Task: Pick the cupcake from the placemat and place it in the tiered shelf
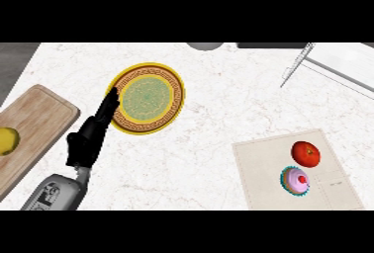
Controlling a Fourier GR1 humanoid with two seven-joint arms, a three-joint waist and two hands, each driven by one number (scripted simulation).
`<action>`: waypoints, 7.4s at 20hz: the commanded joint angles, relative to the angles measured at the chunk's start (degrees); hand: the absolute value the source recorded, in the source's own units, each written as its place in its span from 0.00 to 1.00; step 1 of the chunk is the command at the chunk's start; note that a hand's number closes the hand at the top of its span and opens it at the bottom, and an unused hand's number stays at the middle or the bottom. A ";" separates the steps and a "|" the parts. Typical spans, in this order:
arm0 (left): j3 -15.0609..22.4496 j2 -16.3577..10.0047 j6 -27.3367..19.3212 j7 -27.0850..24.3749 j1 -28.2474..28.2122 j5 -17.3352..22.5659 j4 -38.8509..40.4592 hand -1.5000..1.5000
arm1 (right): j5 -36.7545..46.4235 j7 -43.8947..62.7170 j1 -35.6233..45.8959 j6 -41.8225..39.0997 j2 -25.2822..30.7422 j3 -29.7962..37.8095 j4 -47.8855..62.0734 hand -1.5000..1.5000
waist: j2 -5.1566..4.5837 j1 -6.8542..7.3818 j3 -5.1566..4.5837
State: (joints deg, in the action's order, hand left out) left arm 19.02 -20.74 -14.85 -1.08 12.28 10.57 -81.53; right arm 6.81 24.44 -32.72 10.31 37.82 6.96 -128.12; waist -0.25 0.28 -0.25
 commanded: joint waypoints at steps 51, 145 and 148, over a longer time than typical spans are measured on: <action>-12.35 11.11 9.63 0.71 -0.27 -12.23 3.16 0.50 | 39.86 35.47 23.81 -19.10 -21.69 -23.79 4.84 0.00 | 0.26 -0.43 0.24; -15.87 16.92 14.40 2.89 -2.67 -19.64 -1.68 0.50 | 82.93 36.96 96.56 -7.14 -19.64 7.14 53.69 1.00 | 0.28 -0.11 0.23; -17.57 15.57 16.03 2.34 -1.02 -18.34 0.40 0.50 | 82.13 34.48 100.47 -5.22 -16.40 9.75 62.12 1.00 | 0.04 0.30 0.22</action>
State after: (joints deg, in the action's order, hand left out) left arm 2.34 -4.59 0.29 1.82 9.82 -8.25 -83.11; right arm 89.46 59.31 64.91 3.59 17.96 14.55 -72.52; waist -0.01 0.31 -0.02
